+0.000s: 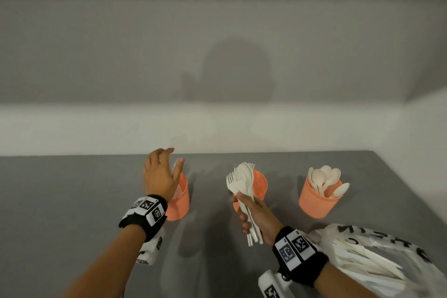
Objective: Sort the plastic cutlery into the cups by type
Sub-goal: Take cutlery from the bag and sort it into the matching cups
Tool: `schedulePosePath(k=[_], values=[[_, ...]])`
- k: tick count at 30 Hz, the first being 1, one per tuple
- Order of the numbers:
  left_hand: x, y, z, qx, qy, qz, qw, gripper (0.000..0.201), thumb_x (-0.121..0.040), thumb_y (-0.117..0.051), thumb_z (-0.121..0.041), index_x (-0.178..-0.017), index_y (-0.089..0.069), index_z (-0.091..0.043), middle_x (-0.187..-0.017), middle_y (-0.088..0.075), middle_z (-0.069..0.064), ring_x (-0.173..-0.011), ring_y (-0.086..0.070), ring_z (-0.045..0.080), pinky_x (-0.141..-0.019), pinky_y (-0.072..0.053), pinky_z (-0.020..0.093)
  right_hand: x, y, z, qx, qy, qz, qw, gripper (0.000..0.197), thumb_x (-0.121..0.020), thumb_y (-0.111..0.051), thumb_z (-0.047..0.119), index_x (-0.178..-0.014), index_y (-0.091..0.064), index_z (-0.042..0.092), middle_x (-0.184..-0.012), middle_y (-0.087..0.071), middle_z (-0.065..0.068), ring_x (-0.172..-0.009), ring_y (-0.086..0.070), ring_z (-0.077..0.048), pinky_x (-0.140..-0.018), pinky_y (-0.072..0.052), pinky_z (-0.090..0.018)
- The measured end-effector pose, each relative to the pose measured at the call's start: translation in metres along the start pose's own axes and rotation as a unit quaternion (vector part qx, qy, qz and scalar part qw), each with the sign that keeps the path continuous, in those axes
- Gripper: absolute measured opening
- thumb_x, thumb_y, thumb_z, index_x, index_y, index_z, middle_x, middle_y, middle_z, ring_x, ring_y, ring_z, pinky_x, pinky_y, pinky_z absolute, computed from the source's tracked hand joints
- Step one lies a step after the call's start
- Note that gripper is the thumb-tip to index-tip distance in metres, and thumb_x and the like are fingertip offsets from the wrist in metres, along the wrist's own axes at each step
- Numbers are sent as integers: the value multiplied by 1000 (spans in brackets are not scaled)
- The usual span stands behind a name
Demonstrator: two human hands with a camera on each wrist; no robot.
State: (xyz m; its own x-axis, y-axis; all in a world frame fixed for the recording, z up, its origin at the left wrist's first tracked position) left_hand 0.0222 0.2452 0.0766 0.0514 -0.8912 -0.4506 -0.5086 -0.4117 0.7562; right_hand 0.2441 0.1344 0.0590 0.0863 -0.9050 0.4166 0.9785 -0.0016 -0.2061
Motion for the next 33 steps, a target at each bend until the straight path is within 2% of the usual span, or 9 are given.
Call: schedulePosePath(k=[5,8,11,14,16,20,27,31,33], values=[[16,25,-53,146,-17,-44,988,41,-91,-40,-38,-109,-61,-8,-106,-61,10,-101,-53,26,-87,-41,33,3,1,-3,0,26,-26,999,19,-95,-46,27,-95,-58,13,-50,-39,2,-33,-32,-7,-36,-29,-18],[48,12,-85,256,54,66,963,20,-95,-46,-25,-94,-60,-11,-86,-62,4,-82,-57,21,-73,-44,29,5,-1,-5,-3,47,-40,998,25,-96,-44,30,-101,-59,10,-51,-41,2,-33,-31,-7,-37,-27,-18],[81,-13,-104,326,171,205,907,29,-96,-45,-33,-81,-56,-11,-78,-60,3,-74,-55,19,-66,-40,25,11,-3,-6,32,79,-53,995,26,-97,-43,31,-97,-60,12,-55,-42,1,-36,-32,-8,-38,-27,-19],[101,-30,-123,367,186,252,876,38,-94,-47,-35,-64,-52,-12,-59,-56,1,-55,-53,12,-58,-38,24,18,-2,-8,90,128,-67,985,27,-98,-41,32,-82,-57,16,-55,-43,0,-38,-36,-9,-38,-29,-21],[106,-34,-134,395,197,245,863,39,-94,-49,-29,-59,-48,-13,-48,-48,-2,-42,-46,7,-51,-36,21,22,-1,-11,105,144,-69,982,28,-99,-39,30,-89,-59,14,-56,-44,-1,-39,-38,-10,-38,-31,-22],[109,-34,-149,394,202,240,864,25,-96,-45,-24,-75,-52,-13,-59,-51,-4,-52,-46,7,-49,-38,16,31,7,-14,89,141,-59,984,29,-100,-37,29,-105,-58,9,-56,-48,-1,-40,-43,-8,-40,-37,-20],[112,-40,-151,392,234,219,863,34,-94,-35,-10,-61,-46,-11,-55,-50,8,-48,-45,20,-49,-37,26,42,20,-15,49,120,-39,991,31,-98,-41,32,-87,-60,11,-61,-55,-6,-43,-50,-12,-41,-40,-22],[103,-34,-143,465,293,104,829,22,-96,-39,-14,-85,-57,-7,-76,-65,13,-68,-63,27,-70,-52,36,47,30,-17,20,104,-34,994,23,-96,-45,28,-103,-61,13,-73,-62,-9,-54,-58,-16,-49,-48,-27],[98,-24,-138,518,313,45,795,18,-96,-41,-15,-86,-55,-13,-65,-62,8,-60,-63,22,-63,-53,34,47,36,-19,14,88,-39,995,25,-96,-45,26,-110,-59,11,-70,-57,-7,-52,-54,-15,-49,-47,-27]])
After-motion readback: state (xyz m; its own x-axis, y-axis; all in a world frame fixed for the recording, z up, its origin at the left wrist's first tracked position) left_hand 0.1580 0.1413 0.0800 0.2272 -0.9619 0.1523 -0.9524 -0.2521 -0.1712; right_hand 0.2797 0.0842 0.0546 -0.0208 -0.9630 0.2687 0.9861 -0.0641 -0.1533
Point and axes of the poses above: each hand's wrist, its own x-axis away from the middle knuckle, its own y-axis out of the back of the hand, z = x × y, the point moved 3 cm from there along -x, towards the middle knuckle
